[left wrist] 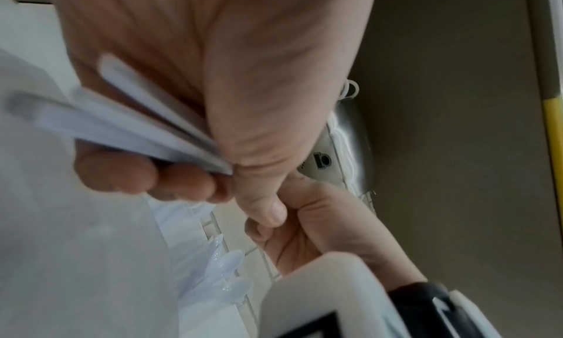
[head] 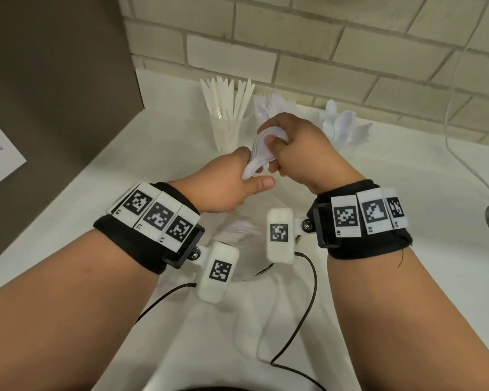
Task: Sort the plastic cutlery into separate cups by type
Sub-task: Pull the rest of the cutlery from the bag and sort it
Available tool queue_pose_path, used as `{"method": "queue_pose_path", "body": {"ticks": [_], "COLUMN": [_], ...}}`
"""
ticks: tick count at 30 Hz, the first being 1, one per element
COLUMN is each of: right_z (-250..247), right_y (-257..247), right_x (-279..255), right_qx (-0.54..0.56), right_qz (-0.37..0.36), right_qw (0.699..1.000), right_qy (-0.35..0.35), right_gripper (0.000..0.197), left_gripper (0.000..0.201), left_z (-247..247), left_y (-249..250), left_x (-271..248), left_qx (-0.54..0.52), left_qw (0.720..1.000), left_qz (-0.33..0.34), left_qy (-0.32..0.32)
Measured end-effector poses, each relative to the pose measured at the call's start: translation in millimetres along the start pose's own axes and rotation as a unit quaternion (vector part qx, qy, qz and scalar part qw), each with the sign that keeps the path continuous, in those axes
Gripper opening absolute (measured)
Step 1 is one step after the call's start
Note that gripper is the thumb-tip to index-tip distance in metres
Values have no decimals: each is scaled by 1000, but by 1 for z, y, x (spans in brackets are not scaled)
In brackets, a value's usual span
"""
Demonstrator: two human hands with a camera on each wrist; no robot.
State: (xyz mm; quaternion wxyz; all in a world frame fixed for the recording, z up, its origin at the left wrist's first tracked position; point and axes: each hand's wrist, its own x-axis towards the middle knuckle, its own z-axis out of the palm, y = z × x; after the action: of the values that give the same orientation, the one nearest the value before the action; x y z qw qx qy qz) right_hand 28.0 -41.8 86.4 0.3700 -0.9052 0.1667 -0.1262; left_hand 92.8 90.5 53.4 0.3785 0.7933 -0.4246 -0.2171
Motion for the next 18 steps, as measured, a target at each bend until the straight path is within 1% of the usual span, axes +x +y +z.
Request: {"method": "queue_pose_path", "body": {"ticks": [3,5,6,7,9,10,11,12,13,14,15,17,18], "right_z": [1,4,3,0,-16,-26,-38,-50,-63,-75,-87,-107,-113], "right_y": [3,4,5,6,14,19,24,30,35,39,42,45,45], "right_x": [-3,-5,-5,-4,0,3,6,8,10,12,13,16,19], "right_qx": [19,29,26,19,-2,-7,-8,-14,-29,-55,-86,-147,-171], "right_qz": [18,14,11,13,23,31,38,40,36,29,20,2,-5], "right_qw": [1000,999,1000,1000,998,996,991,986,979,969,956,926,913], "right_qy": [-1,-9,-4,9,56,89,124,162,201,241,281,348,371], "right_gripper": [23,24,24,23,22,22,23,25,26,29,31,36,37], "left_gripper": [22,24,27,29,25,19,14,11,14,26,45,84,98], "left_z": [2,2,0,-4,-16,-22,-27,-29,-29,-27,-24,-15,-10], "left_y": [-5,-8,-11,-13,-22,-27,-31,-35,-39,-41,-43,-43,-43], "left_x": [0,0,1,1,0,-2,-4,-5,-6,-7,-6,-2,0], "left_qx": [17,25,38,59,86,101,123,154,191,228,251,255,254], "left_qw": [1000,999,998,998,996,995,992,986,977,964,954,948,947], "left_qz": [-5,-3,4,12,18,20,21,10,-15,-42,-66,-87,-87], "left_qy": [-12,-36,-42,-35,1,0,-21,-56,-95,-127,-148,-167,-174]}}
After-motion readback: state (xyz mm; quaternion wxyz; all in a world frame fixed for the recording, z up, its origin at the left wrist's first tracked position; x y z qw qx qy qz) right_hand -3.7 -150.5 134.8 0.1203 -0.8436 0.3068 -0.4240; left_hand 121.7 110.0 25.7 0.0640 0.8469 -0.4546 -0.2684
